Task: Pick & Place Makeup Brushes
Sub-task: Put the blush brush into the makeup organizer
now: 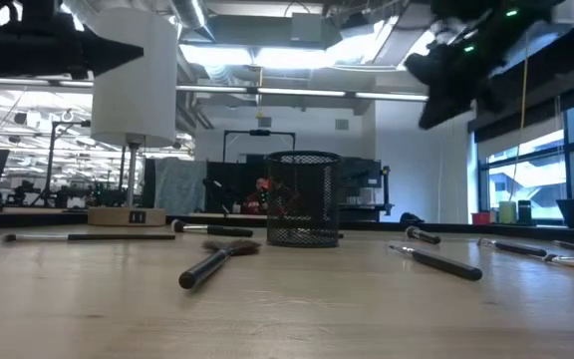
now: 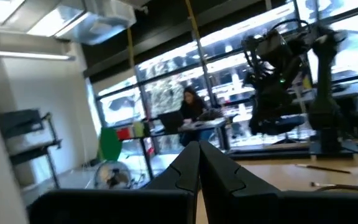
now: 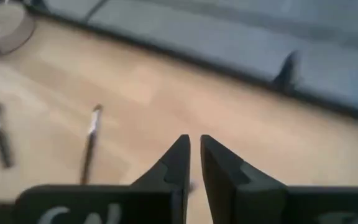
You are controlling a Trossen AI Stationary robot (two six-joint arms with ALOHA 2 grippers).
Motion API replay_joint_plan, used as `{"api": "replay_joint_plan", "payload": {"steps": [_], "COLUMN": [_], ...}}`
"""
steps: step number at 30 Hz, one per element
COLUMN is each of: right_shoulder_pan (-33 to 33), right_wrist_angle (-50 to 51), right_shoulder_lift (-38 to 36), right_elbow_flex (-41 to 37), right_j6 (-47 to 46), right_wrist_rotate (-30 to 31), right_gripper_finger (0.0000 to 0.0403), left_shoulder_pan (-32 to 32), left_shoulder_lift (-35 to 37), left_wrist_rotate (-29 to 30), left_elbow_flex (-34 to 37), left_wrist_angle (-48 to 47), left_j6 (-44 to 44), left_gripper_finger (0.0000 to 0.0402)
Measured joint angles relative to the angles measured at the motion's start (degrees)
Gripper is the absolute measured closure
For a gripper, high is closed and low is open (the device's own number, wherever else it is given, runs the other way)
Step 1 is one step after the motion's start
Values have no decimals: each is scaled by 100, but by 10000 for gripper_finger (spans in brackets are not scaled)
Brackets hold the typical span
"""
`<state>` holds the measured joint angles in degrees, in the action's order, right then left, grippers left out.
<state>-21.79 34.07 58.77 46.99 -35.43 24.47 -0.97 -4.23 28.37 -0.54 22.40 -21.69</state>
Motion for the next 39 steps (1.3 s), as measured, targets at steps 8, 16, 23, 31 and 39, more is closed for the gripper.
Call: {"api": "replay_joint_plan", "payload": {"steps": [8,16,23,31,39], "right_shoulder_pan": [-1039,-1227,-1003,-700,-657], "right_wrist_angle": [811,905,642,463,613], "right_shoulder_lift": [1540,2528,3225,3851,4151], "right_elbow_flex": [739,786,786,794,810], "right_j6": [-335,-337,-358,-454,-179], "right_wrist_rotate": [-1380,-2065,-2306,-2840,-2856], "right_gripper_finger": [282,250,249,249,314], "left_shoulder_pan": [0,0,0,-2,-2], "left_shoulder_lift": [-527,-1353,-2006,-2493,-2658], "left_wrist_rotate": [379,361,365,458,655], "left_elbow_flex": [2,2,4,4,4], "left_wrist_angle": [-59,330,331,329,327], "left_j6": [382,498,1363,1857,1901], "left_gripper_finger": [393,394,393,393,394]}}
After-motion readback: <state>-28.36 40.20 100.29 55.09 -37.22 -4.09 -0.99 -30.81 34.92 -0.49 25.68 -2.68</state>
